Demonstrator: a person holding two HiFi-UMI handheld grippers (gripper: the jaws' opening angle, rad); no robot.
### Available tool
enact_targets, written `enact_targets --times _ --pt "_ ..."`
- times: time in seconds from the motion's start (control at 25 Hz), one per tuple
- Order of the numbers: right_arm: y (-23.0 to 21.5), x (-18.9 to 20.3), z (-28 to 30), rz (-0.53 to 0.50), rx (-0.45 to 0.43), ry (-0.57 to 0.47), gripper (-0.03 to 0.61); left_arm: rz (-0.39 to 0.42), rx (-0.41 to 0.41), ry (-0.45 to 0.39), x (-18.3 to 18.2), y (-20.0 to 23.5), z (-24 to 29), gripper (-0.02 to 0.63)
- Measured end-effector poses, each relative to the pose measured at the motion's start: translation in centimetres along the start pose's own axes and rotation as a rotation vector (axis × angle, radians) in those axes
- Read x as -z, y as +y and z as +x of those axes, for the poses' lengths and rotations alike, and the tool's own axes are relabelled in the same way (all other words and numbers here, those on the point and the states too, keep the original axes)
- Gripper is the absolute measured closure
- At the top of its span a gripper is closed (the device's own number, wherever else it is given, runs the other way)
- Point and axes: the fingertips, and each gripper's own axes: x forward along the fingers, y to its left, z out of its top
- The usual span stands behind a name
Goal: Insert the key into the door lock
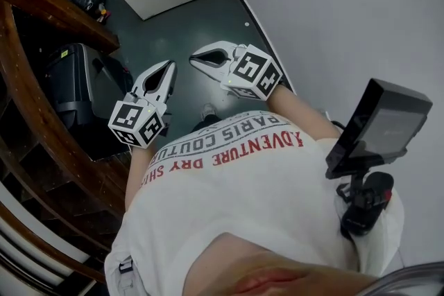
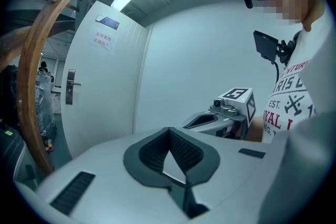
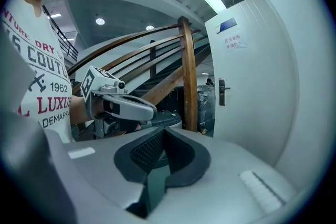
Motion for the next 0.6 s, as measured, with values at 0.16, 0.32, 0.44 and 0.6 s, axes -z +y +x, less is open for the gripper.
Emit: enact_targets --times 0.16,0.32,0.44,0.6 --pt "0.26 -0.29 0.50 0.000 -0.009 0.007 0.577 -0.011 -0.003 0.003 0.10 0.14 -0.41 0.612" --pt "0.37 -0.88 1.09 -0.003 -0.016 0.012 0.577 -0.013 -0.002 0.002 -0.35 0.50 -0.68 0.612" --pt "0.45 -1.00 1.02 0.001 -0.017 0.009 0.577 -0.017 -0.003 0.005 -0.39 0.38 -0.78 0.612" --pt "0.41 -0.85 1.04 0.004 -0.016 0.012 0.577 -0.020 -0.004 0.002 -0.62 0.42 -0.89 0.612"
